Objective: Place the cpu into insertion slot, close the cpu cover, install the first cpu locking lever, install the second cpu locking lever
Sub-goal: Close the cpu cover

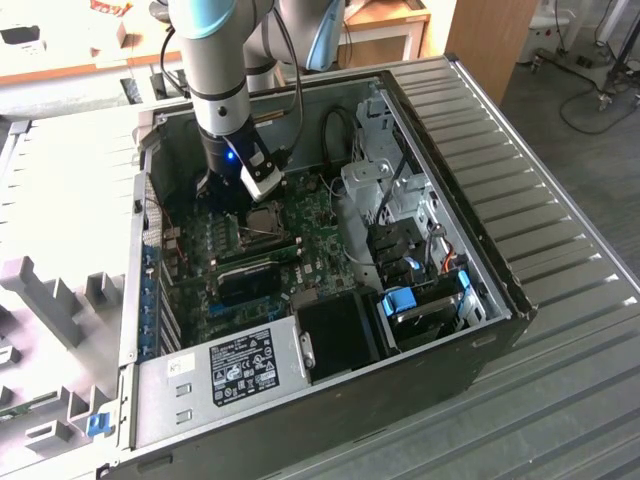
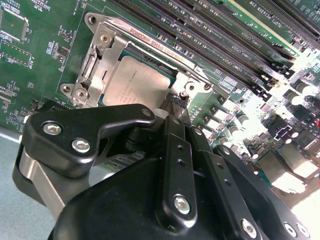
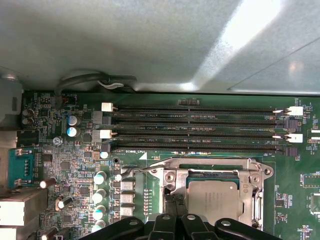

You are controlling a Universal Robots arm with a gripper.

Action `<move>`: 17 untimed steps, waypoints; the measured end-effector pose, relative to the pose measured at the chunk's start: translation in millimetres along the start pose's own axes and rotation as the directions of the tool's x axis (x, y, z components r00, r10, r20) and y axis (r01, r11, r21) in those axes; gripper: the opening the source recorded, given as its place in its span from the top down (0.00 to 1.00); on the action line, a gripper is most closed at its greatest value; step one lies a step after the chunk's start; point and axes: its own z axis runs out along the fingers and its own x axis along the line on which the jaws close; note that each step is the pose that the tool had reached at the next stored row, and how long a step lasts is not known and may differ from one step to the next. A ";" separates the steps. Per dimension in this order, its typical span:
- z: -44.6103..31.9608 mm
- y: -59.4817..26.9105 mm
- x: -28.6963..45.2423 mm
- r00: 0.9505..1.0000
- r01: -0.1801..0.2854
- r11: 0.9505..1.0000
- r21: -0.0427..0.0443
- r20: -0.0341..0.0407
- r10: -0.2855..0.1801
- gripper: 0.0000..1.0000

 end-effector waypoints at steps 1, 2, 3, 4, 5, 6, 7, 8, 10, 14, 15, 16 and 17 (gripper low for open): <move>0.0 0.0 0.0 1.000 0.000 1.000 0.000 0.000 0.000 0.90; 0.0 0.0 0.0 1.000 0.000 1.000 0.000 0.000 0.000 0.90; 0.0 0.0 0.0 1.000 0.000 1.000 0.000 0.000 0.000 0.90; 0.0 0.0 0.0 1.000 0.000 1.000 0.000 0.000 0.000 0.90; 0.1 0.0 0.0 1.000 0.000 1.000 0.000 0.000 0.000 0.90; 0.1 0.0 0.0 1.000 0.000 1.000 0.000 0.000 0.000 0.90; 0.2 0.0 0.0 1.000 0.000 1.000 0.000 0.000 0.000 0.90; 0.2 0.0 0.0 1.000 0.000 1.000 0.000 0.000 0.000 0.90; 0.2 0.0 0.0 1.000 0.000 1.000 0.000 0.000 0.000 0.90; 0.2 -0.1 0.0 1.000 0.000 1.000 0.000 0.000 0.000 0.90; 0.2 0.0 0.0 1.000 0.000 1.000 0.000 0.000 0.000 0.90; 0.2 -0.1 0.0 1.000 0.000 1.000 0.000 0.000 0.000 0.90; 0.2 -0.1 0.0 1.000 0.000 1.000 0.000 0.000 0.000 0.90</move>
